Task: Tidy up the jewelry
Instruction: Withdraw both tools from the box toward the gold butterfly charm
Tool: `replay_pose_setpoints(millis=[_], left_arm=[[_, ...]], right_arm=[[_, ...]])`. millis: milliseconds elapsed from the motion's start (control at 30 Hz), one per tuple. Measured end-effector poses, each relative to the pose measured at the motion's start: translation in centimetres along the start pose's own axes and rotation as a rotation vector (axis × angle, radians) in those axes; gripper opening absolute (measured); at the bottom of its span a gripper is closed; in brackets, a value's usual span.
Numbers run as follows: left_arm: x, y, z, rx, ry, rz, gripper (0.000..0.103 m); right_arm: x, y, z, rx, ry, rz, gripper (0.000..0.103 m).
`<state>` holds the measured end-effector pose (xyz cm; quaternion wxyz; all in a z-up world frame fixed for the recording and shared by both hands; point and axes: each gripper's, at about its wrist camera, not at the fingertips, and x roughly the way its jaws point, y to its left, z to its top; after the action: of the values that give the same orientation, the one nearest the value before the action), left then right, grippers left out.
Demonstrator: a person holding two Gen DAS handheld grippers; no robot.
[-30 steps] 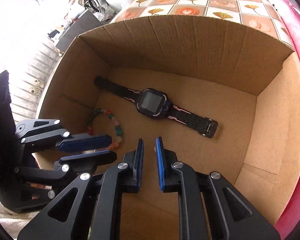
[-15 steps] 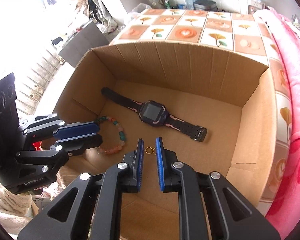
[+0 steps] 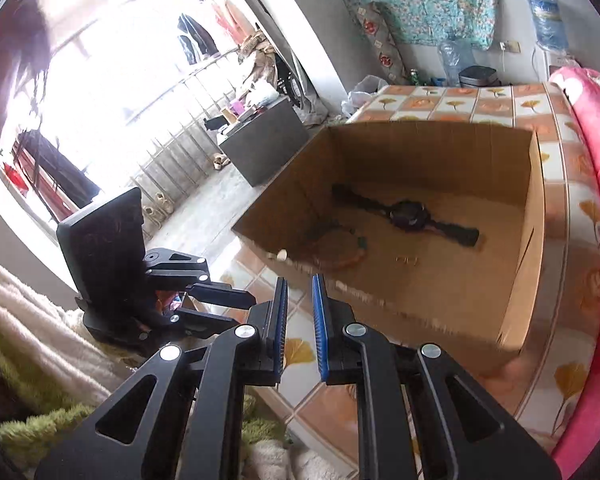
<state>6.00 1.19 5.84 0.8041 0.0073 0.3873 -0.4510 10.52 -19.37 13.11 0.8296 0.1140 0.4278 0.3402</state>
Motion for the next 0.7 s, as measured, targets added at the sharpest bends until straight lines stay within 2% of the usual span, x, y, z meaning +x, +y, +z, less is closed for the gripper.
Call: replay_pose_setpoints(millis=[67,133,200,333,400,500,700], left_arm=[[1.8,-0.3,-1.3,-0.016,0.048,0.011,0.022],[3.5,-0.7,-2.1,-0.019,0.076,0.035,0.022],[5.6,-1.3,-2.5,0.018,0.09,0.081,0.022],[8.2,-1.4,-2.4,0.053,0.086,0.148,0.022],[9.5,-1.1,-2.2,0.065,0.096,0.214,0.021],[10.8,-0.2,-1.8,0.058,0.11,0.251,0.021],[11.9,0.2,-1.8,0.092,0.133,0.271,0.021]], right_arm=[[1.1,-0.9,-2.6,0.06,0.039,-0.02,0.013],[2.5,-1.9,-4.6,0.116,0.074,-0.074,0.013],[4.0,-3.4,-6.4,0.195,0.101,-0.119,0.013],[5.5,-4.8,-8.1,0.264,0.094,-0.186,0.013],[6.2,-5.2,-8.5,0.271,0.095,-0.218,0.013],[6.7,-5.5,-9.0,0.291,0.093,-0.216,0.013],[6.4,-5.7,-10.1,0.314,0.059,-0.187,0.013]])
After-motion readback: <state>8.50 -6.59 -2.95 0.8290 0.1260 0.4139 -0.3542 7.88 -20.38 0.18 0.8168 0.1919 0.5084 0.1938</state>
